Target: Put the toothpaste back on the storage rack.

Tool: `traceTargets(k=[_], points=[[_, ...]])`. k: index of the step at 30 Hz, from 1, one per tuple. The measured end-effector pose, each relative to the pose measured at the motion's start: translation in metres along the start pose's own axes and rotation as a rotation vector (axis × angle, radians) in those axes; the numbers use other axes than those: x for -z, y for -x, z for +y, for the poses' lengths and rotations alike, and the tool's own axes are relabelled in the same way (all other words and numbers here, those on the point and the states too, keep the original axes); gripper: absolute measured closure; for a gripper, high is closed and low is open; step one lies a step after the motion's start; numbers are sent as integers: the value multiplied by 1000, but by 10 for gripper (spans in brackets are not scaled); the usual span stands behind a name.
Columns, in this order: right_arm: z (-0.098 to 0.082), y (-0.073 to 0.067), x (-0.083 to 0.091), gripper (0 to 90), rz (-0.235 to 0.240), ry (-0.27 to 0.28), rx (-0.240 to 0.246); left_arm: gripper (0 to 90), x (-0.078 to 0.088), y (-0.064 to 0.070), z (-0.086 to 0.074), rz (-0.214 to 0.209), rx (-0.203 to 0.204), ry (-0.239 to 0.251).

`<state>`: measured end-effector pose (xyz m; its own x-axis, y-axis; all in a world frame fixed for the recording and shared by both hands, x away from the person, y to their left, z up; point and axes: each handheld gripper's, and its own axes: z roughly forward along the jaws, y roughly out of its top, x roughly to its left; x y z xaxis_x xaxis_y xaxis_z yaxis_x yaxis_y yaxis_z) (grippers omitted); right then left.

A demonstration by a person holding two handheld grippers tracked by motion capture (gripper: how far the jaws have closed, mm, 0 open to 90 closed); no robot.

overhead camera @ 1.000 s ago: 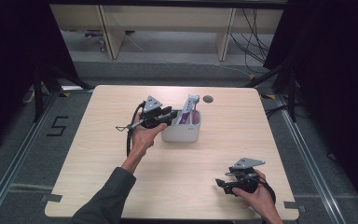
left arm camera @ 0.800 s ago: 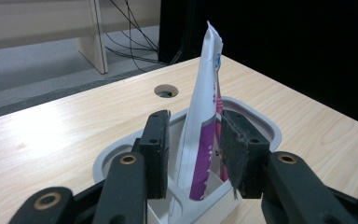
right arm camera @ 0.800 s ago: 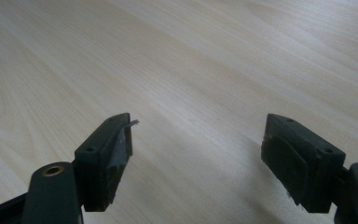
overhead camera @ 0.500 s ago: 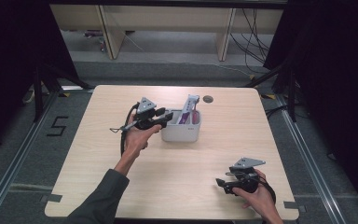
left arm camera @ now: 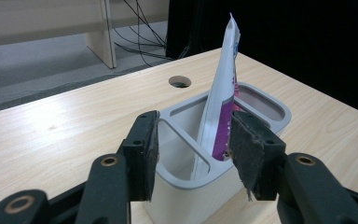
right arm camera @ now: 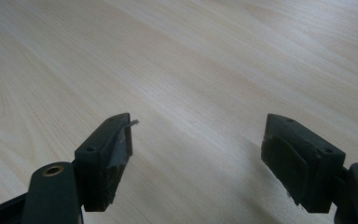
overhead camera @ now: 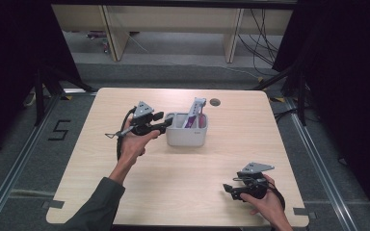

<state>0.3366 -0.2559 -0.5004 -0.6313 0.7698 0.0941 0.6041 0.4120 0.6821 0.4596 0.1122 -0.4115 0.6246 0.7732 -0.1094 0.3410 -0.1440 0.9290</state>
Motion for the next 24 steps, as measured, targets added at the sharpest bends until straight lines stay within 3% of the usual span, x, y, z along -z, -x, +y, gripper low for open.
traceTargets(k=[3,8,16,24], points=[[0,0,0,252,-1,-1,-1,511,3,-3,-4,2,6,-11],[0,0,0,252,-1,5,-2,438,10,-7,-11,-17,57,-19],[0,0,0,251,-4,6,-2,316,27,-11,-18,0,72,-30],[0,0,-1,252,-4,5,-3,267,37,-14,-27,-2,76,-46]])
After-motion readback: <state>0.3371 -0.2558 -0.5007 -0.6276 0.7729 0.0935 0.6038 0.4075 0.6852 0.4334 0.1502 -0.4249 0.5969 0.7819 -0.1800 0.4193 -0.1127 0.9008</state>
